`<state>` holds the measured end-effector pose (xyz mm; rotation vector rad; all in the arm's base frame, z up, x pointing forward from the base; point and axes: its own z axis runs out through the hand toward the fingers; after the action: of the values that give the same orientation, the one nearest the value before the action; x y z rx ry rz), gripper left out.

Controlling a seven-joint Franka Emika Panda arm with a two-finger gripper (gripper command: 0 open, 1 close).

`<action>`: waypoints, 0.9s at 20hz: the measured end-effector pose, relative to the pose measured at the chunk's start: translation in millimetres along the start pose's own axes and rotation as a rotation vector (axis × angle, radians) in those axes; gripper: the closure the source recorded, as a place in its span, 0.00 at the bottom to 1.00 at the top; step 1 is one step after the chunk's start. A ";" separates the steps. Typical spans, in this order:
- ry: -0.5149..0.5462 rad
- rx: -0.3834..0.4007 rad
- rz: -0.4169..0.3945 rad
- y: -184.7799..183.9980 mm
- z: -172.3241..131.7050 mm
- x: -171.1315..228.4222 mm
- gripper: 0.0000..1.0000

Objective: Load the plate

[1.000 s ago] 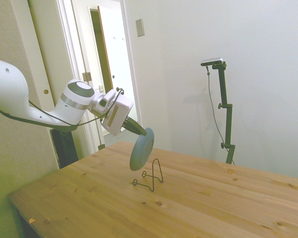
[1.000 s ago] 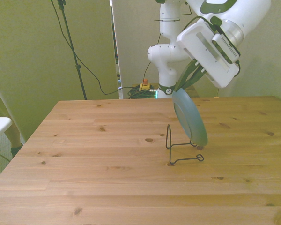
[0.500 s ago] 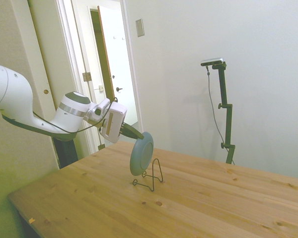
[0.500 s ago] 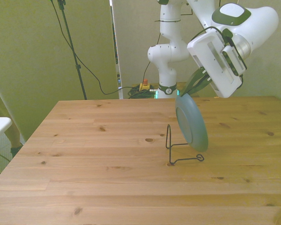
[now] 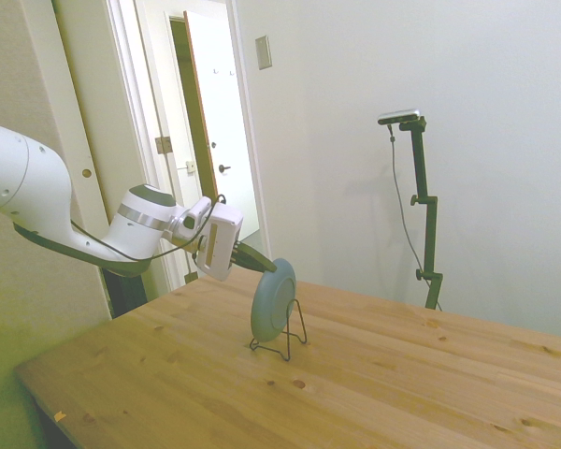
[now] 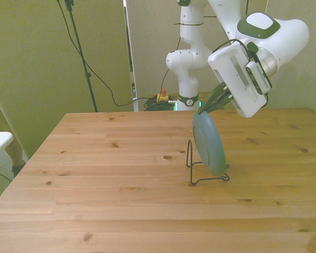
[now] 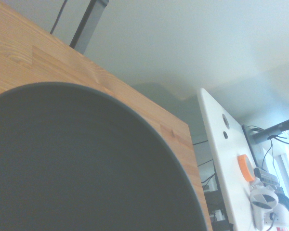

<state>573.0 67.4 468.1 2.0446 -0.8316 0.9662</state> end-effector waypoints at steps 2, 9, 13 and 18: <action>-0.005 0.001 0.001 0.3 3.6 -3.4 1.00; -0.014 0.015 0.006 0.0 9.5 -9.3 0.00; -0.022 0.010 0.012 3.0 18.1 -11.9 0.00; -0.067 0.034 0.034 5.6 20.3 -12.1 0.00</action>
<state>569.8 50.9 450.5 2.1079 -0.8934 0.9408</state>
